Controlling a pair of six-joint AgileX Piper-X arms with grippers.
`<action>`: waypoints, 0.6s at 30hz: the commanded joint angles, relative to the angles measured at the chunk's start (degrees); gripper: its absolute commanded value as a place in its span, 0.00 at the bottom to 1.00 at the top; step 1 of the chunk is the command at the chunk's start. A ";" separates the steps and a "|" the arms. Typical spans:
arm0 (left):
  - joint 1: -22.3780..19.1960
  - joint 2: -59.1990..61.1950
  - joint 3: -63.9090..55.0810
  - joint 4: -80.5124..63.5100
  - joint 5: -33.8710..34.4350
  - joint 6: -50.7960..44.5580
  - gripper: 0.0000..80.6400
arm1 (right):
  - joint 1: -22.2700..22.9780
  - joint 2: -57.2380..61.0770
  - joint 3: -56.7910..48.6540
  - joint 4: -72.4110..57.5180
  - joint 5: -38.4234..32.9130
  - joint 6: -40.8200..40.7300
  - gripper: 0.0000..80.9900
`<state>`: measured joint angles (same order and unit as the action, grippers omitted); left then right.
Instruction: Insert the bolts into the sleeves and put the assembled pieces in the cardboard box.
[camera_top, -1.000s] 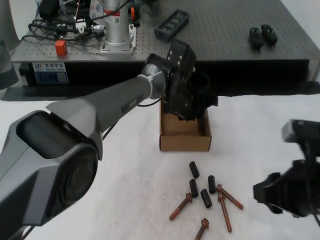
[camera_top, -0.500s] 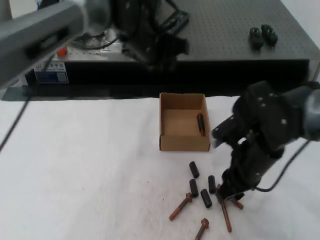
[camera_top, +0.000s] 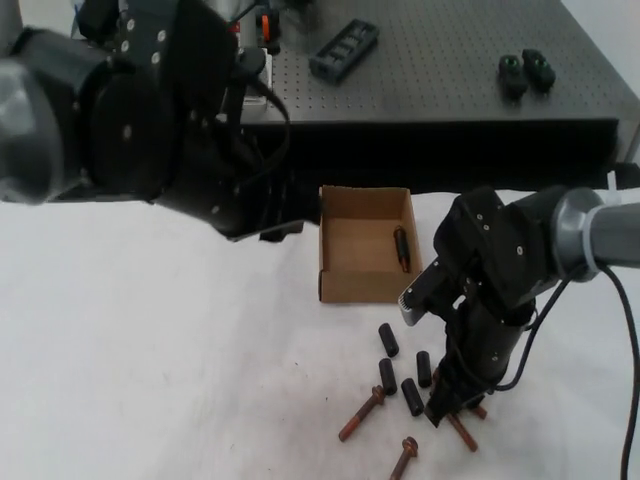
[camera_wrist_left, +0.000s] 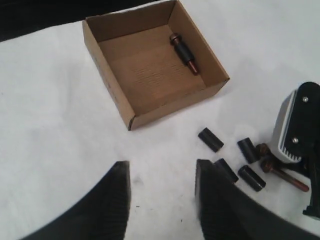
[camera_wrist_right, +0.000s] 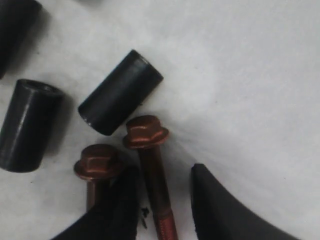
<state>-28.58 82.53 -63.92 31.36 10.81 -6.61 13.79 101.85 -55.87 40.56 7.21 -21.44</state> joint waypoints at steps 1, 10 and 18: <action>-0.15 -1.08 0.44 -0.70 -0.12 1.51 0.39 | 0.38 1.79 0.10 -0.96 -0.49 -0.47 0.34; -1.23 1.27 0.84 3.34 8.61 8.52 0.39 | -0.29 1.87 0.10 -5.49 -0.47 -0.21 0.03; -8.35 10.95 -0.45 -1.31 6.34 10.91 0.39 | -6.86 -6.37 3.22 -3.88 -12.01 8.51 0.05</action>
<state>-37.06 94.35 -64.60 31.72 17.74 3.56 8.11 97.96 -53.11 36.84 -2.11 -14.64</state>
